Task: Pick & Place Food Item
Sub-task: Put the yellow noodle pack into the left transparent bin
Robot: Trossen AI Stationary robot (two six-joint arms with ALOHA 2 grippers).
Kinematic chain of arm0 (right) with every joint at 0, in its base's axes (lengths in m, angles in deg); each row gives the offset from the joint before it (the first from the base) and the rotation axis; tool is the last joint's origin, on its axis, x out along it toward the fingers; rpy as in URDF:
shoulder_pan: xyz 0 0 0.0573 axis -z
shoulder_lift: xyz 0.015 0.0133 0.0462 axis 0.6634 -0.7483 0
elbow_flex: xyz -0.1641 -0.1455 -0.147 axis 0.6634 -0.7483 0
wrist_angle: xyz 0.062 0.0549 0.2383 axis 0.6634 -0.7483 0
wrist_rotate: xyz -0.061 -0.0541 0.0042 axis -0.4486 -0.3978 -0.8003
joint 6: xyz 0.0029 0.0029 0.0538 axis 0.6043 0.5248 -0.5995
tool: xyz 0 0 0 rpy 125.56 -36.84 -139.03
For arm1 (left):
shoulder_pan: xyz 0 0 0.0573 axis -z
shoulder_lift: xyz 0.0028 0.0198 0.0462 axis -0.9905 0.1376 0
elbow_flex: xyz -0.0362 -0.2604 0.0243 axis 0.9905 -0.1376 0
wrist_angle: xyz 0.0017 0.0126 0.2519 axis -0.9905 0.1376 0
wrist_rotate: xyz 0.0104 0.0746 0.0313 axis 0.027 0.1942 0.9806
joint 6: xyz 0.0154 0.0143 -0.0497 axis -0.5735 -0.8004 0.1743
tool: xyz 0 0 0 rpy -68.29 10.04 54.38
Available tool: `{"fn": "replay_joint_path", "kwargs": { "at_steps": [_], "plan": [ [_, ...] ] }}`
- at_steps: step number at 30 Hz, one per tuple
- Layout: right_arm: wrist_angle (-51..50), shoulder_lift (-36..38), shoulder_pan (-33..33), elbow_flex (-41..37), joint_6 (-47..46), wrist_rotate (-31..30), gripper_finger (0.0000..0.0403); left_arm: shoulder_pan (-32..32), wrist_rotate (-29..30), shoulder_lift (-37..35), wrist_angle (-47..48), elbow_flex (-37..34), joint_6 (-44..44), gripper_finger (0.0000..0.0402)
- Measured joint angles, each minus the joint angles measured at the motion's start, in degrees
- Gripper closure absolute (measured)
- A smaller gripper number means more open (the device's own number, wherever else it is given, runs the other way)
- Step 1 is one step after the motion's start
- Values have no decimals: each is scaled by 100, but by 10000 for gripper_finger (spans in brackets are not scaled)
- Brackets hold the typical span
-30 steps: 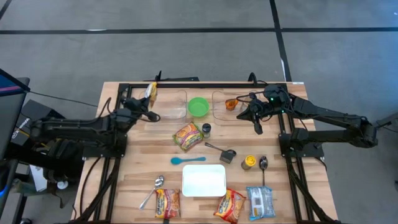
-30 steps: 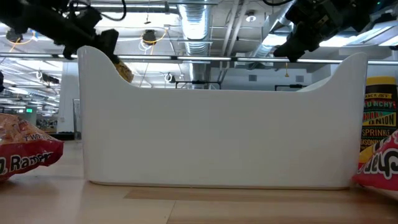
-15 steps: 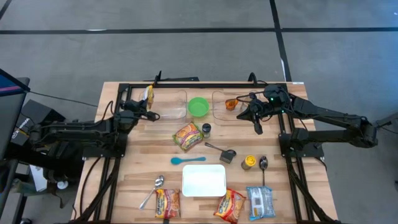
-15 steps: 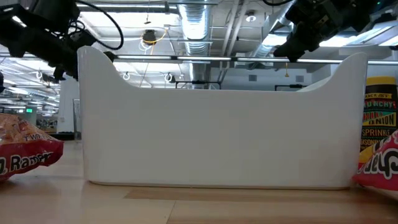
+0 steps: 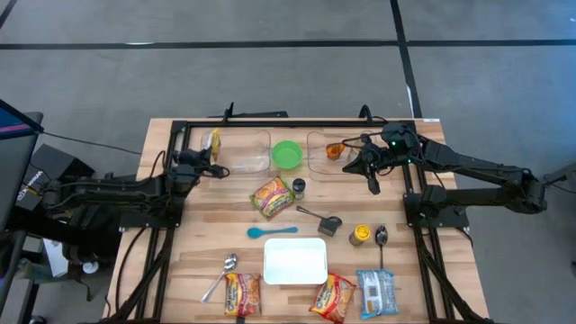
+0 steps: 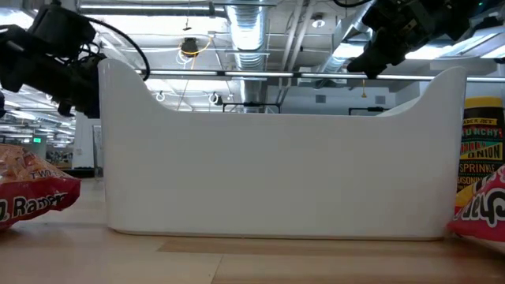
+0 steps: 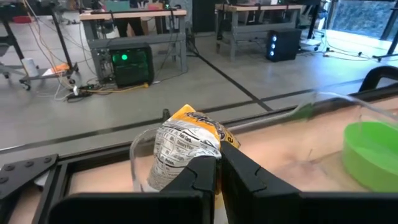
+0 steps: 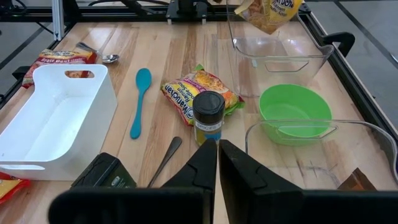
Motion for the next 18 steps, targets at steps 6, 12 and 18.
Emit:
{"fn": "replay_joint_path", "kwargs": {
  "at_steps": [6, 12, 18],
  "plan": [
    [0, 0, -2, 0, 0, 0, 390, 0, -103, 2, 26, -102, -4, 396],
    [0, 0, -1, 0, -1, 0, 390, 0, -293, 0, 20, -102, -7, 396],
    [0, 0, -2, 0, 0, 0, 390, 0, -293, 0, 20, -102, -7, 396]
  ]
}}
